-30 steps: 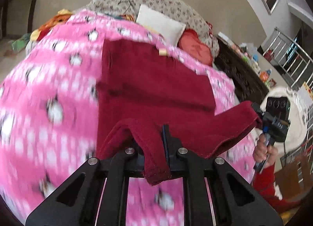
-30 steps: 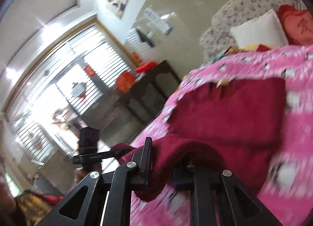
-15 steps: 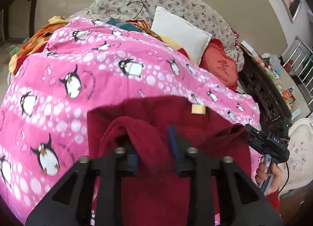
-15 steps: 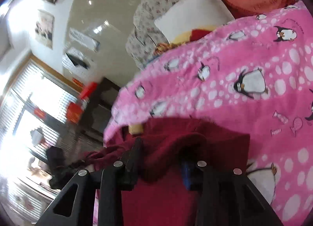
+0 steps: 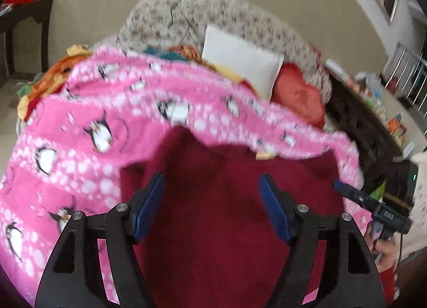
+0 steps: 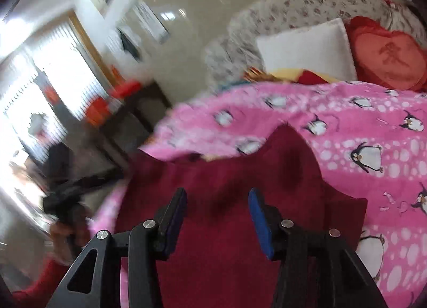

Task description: Fold small clothes

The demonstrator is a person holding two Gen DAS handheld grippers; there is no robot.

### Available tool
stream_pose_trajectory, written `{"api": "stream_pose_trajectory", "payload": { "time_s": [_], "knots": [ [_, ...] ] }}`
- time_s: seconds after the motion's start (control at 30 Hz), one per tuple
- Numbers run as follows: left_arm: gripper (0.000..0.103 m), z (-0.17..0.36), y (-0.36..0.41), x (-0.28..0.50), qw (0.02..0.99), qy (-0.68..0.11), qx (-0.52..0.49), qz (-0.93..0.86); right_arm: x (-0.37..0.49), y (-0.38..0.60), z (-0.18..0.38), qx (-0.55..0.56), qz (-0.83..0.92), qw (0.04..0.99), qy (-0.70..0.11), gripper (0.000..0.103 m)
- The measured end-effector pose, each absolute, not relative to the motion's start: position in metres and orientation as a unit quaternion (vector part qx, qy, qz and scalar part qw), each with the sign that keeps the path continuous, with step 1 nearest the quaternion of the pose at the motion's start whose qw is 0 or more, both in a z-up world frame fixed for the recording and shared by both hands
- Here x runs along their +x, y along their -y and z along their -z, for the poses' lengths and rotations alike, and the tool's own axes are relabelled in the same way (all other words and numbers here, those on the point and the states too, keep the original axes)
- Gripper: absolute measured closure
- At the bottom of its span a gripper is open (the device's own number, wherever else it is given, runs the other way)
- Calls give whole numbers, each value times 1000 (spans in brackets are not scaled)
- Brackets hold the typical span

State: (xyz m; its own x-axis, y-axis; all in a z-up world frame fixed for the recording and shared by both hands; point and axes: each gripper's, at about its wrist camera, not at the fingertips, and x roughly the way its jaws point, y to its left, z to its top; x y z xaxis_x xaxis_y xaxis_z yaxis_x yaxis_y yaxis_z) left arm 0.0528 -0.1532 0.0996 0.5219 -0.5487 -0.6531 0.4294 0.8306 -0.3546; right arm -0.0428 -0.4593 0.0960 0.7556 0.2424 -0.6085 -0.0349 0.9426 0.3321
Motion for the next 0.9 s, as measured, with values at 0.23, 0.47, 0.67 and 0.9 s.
{"api": "stream_pose_trajectory", "payload": {
  "time_s": [0.23,0.47,0.67,0.9],
  "knots": [
    [30,-53,151,98,865,-423,-113,244,3,503,-57,191,-19,905,-379,58],
    [30,-64,148,83,872,-411,-102,245,-31,495,-85,187,-21,918,-349,57],
    [30,-78,129,29,886,-391,-82,235,-90,466,-95,157,-31,925,-344,57],
    [30,-48,102,-14,892,-397,-90,195,-104,462,-69,145,-4,919,-366,57]
  ]
}}
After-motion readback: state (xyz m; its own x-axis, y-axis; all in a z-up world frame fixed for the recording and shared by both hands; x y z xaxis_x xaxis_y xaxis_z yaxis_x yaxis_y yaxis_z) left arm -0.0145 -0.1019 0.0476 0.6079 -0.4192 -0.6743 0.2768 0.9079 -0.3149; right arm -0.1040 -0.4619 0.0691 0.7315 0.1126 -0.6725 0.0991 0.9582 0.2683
